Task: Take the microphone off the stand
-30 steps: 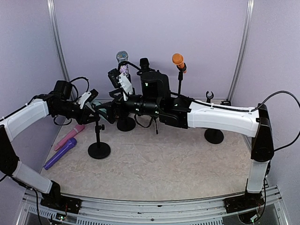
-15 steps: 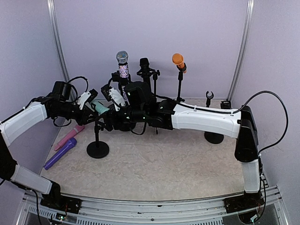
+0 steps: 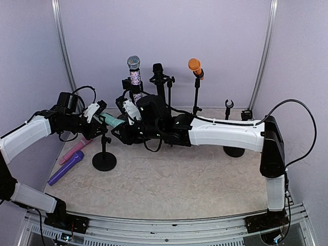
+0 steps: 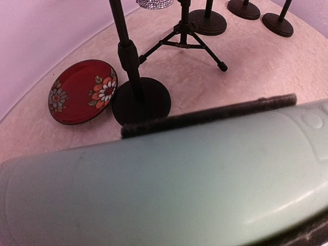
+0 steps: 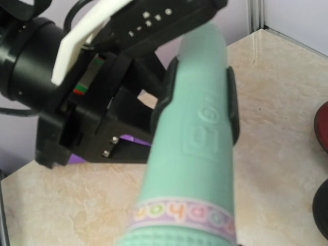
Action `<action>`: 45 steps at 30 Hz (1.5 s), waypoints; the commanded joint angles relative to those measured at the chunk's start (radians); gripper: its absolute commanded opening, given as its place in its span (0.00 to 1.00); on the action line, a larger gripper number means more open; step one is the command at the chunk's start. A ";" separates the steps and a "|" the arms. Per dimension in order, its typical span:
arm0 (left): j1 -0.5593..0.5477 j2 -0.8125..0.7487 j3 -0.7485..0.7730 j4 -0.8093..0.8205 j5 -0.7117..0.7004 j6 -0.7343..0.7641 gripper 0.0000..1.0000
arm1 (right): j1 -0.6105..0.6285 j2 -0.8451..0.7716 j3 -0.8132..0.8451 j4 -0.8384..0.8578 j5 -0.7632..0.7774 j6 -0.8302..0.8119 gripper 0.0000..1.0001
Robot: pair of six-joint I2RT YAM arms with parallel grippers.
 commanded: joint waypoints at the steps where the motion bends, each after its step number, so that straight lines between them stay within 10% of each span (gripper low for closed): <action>1: -0.016 -0.026 -0.032 0.087 -0.043 0.082 0.00 | 0.020 -0.125 -0.085 0.068 0.011 -0.019 0.08; 17: 0.037 0.015 -0.085 0.193 -0.137 0.074 0.00 | 0.034 -0.445 -0.403 0.081 0.055 0.003 0.01; 41: -0.137 0.062 0.092 0.063 0.392 -0.034 0.00 | -0.012 -0.637 -0.585 -0.029 0.288 -0.014 0.00; 45: -0.212 0.099 0.089 0.042 0.380 -0.017 0.22 | -0.017 -0.628 -0.579 -0.037 0.293 -0.015 0.00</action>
